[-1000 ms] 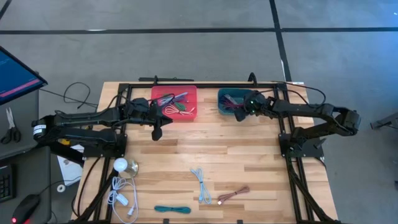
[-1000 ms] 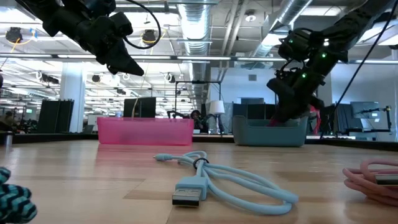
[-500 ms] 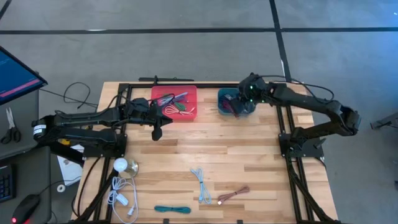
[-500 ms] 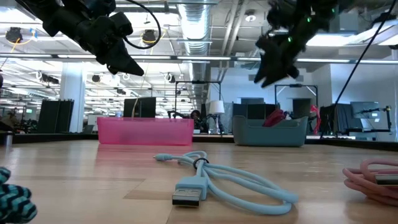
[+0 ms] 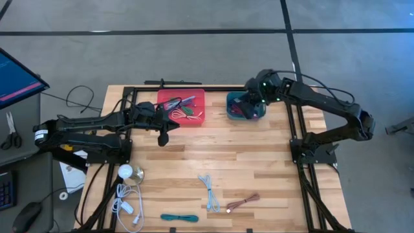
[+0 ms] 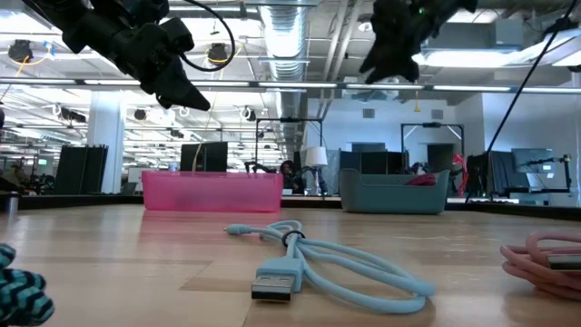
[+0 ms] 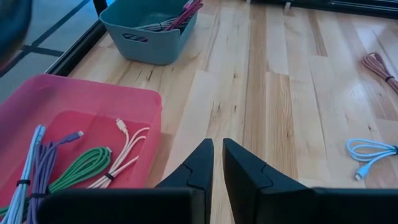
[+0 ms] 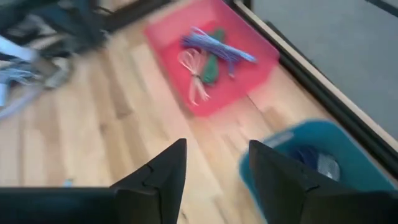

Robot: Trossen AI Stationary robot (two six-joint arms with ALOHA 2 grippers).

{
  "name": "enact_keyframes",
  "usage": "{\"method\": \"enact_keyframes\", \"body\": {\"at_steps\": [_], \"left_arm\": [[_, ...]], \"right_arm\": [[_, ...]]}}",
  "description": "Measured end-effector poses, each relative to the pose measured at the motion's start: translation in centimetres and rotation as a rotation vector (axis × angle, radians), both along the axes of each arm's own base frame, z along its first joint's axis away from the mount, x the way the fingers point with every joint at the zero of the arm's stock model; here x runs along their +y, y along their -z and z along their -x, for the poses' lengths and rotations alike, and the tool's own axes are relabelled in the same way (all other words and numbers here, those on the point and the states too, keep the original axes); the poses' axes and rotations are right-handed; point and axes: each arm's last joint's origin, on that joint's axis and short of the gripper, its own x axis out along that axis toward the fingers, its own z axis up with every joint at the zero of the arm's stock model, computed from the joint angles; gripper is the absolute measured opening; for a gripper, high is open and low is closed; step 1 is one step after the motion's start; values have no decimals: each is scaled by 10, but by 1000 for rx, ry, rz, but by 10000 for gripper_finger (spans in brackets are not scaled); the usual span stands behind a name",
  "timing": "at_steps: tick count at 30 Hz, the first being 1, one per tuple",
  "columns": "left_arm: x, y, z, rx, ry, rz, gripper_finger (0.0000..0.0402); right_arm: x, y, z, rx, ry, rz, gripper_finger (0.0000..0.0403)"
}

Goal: Pick & Place USB Port
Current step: Put the brown charger cable into the red bin

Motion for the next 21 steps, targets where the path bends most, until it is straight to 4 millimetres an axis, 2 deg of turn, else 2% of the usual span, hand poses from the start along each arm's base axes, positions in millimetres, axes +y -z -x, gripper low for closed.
{"method": "enact_keyframes", "body": {"at_steps": [12, 16, 21], "left_arm": [[0, -1, 0, -14, -1, -1, 34], [0, -2, -1, -19, -1, -2, 34], [0, -2, -1, -26, -1, -4, 34]], "right_arm": [[26, -47, -4, -53, -187, 84, 148], [38, -42, -3, -10, -278, 14, 144], [62, -31, -8, 95, -383, -47, 136]]}}
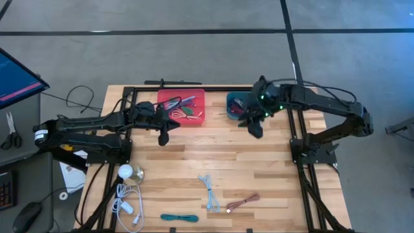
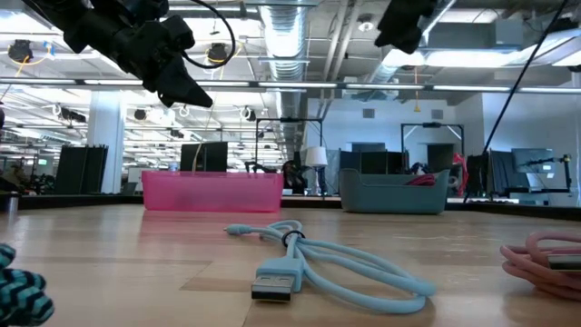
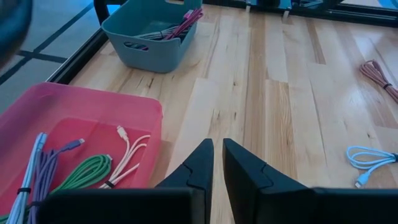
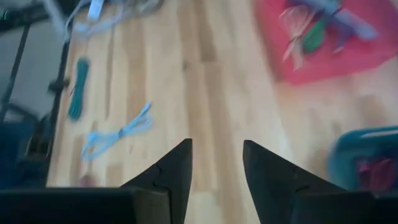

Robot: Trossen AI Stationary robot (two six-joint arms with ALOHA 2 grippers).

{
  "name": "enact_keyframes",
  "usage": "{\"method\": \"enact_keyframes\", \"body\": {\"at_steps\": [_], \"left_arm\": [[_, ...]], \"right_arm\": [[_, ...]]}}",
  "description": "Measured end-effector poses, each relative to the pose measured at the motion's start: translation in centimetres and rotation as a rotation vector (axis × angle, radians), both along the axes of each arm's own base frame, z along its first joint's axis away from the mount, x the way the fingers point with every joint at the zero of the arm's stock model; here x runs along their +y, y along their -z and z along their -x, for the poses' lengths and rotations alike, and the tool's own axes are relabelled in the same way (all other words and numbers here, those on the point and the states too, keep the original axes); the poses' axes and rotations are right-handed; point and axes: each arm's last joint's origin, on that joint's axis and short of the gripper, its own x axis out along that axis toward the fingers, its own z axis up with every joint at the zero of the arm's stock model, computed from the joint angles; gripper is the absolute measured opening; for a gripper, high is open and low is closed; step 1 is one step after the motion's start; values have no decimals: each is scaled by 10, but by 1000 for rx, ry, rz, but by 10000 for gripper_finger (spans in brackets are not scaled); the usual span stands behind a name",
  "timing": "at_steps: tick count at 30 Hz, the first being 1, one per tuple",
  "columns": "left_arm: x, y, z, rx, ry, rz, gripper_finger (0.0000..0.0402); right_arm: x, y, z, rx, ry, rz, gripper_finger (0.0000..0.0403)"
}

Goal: Pick & Place USB Port
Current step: Put the brown charger cable into the red bin

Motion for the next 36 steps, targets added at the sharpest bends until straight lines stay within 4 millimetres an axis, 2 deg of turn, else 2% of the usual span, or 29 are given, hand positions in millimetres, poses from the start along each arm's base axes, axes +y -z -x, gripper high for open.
{"method": "enact_keyframes", "body": {"at_steps": [8, 13, 16, 20, 25, 36], "left_arm": [[0, 0, 0, 0, 0, 0, 34], [0, 0, 0, 0, 0, 0, 34], [0, 0, 0, 0, 0, 0, 34], [0, 0, 0, 0, 0, 0, 34], [0, 0, 0, 0, 0, 0, 34], [0, 1, -1, 7, 1, 1, 34]], "right_arm": [[47, 13, -16, 72, -177, -38, 124], [66, 27, -31, 124, -247, -42, 119], [75, 41, -42, 197, -225, -85, 117], [90, 65, -47, 398, -151, -157, 120], [115, 93, -52, 576, -150, -126, 133], [168, 127, -55, 708, -253, -76, 202]]}}
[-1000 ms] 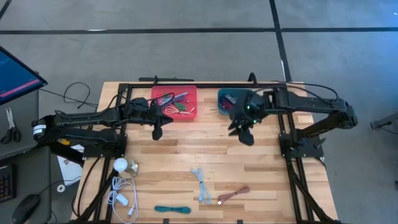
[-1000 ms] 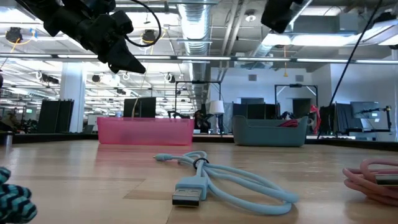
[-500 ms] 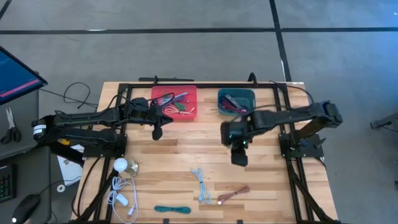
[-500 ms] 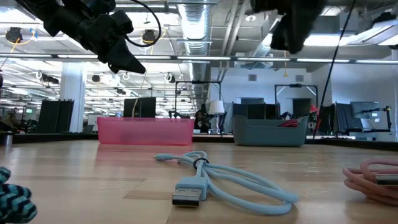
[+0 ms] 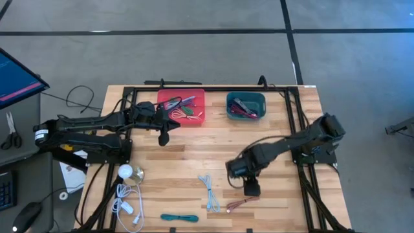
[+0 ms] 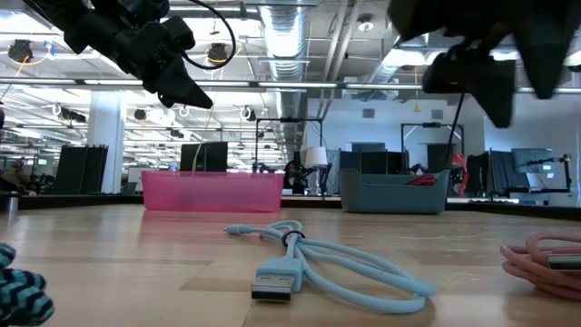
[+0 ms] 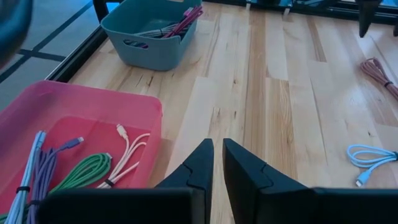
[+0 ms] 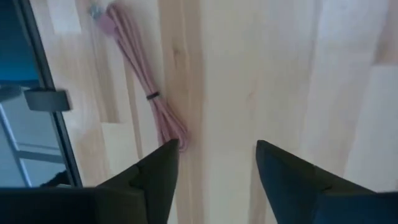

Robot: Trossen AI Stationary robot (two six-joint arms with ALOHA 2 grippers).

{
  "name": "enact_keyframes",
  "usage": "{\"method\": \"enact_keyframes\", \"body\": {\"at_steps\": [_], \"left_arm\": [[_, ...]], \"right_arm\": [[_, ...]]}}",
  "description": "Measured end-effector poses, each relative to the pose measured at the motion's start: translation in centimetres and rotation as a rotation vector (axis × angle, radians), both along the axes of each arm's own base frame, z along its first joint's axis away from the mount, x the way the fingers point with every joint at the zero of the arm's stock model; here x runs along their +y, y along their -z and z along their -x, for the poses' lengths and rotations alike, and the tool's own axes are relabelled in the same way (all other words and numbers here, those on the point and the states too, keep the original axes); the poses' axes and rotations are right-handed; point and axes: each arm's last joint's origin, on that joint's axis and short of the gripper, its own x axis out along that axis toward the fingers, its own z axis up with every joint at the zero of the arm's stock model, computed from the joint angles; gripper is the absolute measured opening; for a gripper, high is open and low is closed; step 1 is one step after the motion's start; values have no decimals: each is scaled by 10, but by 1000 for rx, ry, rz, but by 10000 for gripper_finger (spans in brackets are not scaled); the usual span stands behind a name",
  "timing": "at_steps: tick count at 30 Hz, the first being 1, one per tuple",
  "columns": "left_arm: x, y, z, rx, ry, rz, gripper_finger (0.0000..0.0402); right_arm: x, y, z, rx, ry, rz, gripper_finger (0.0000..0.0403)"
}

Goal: Pick & Place USB Port
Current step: Put the brown charger cable into the red bin

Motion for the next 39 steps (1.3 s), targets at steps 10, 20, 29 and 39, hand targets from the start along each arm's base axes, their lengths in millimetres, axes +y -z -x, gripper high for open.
{"method": "enact_keyframes", "body": {"at_steps": [10, 20, 29, 39], "left_arm": [[0, 0, 0, 0, -1, 1, 34], [0, 0, 0, -1, -3, 9, 34], [0, 0, 0, -1, -3, 9, 34], [0, 0, 0, 2, -3, 10, 34]], "right_arm": [[47, 25, 11, 92, -28, 35, 232], [82, 54, 15, 121, -24, 69, 227], [93, 90, 14, 172, -44, 170, 210], [91, 85, 13, 135, -44, 178, 54]]}}
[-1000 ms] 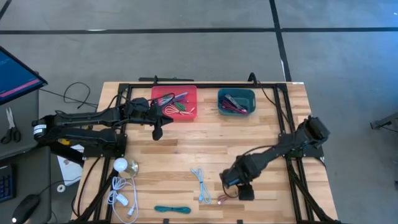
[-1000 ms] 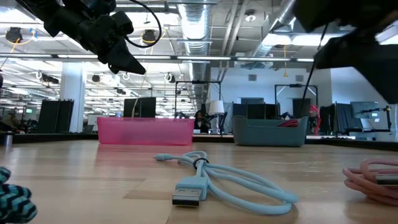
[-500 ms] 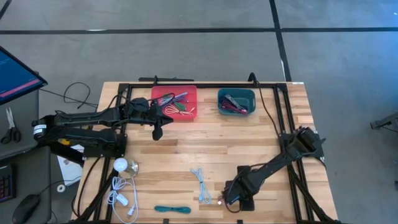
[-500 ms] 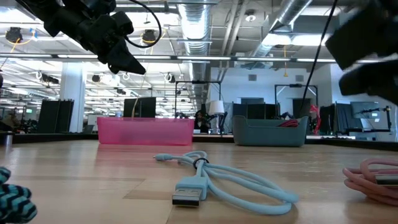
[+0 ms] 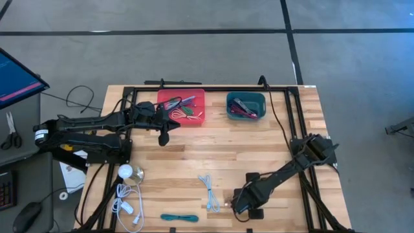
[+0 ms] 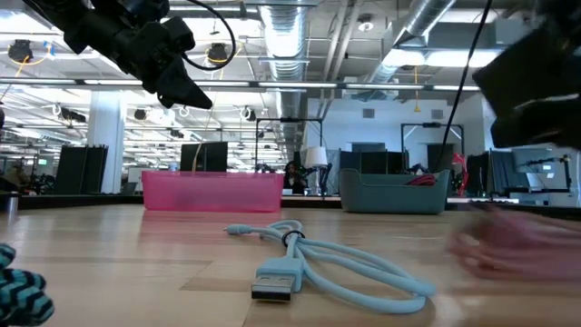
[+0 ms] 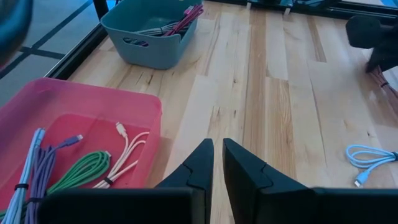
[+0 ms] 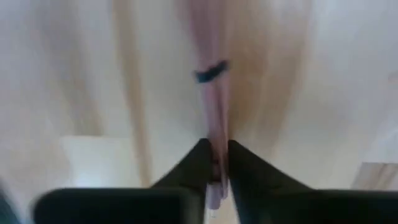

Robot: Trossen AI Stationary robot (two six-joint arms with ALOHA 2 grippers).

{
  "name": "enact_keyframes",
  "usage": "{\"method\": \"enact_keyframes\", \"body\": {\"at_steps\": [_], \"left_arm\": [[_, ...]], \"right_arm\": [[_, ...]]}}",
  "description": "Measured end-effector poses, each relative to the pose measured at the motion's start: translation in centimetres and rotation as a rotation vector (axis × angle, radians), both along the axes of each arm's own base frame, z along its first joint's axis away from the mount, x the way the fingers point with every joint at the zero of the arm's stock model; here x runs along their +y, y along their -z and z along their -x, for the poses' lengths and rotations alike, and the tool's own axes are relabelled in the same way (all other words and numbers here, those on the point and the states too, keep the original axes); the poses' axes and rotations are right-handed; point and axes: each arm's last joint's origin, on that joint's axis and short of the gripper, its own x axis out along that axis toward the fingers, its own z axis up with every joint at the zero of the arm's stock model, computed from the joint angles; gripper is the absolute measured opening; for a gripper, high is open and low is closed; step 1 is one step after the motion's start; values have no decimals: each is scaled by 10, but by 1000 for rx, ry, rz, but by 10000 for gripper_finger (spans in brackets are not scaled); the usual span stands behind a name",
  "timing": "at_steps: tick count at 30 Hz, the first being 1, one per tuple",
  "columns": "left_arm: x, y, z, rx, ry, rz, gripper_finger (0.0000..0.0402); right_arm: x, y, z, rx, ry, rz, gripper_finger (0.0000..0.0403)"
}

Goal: Pick & Place USB Port
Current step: Put the brown charger cable into the red bin

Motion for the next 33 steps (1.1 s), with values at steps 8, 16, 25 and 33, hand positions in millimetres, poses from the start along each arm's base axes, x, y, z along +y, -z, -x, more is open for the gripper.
{"method": "enact_keyframes", "body": {"at_steps": [8, 16, 25, 33], "left_arm": [[0, 0, 0, 1, 0, 1, 34], [0, 1, 0, 11, 0, 3, 34], [-1, 4, 2, 49, 0, 14, 34], [-3, 9, 9, 113, 4, 32, 34]], "right_arm": [[-11, -18, -2, -34, 11, -20, 18], [-56, -60, -16, -271, -37, 122, 12], [-130, -102, -36, -597, -82, 250, 12], [-207, -110, -56, -706, -49, 346, 12]]}}
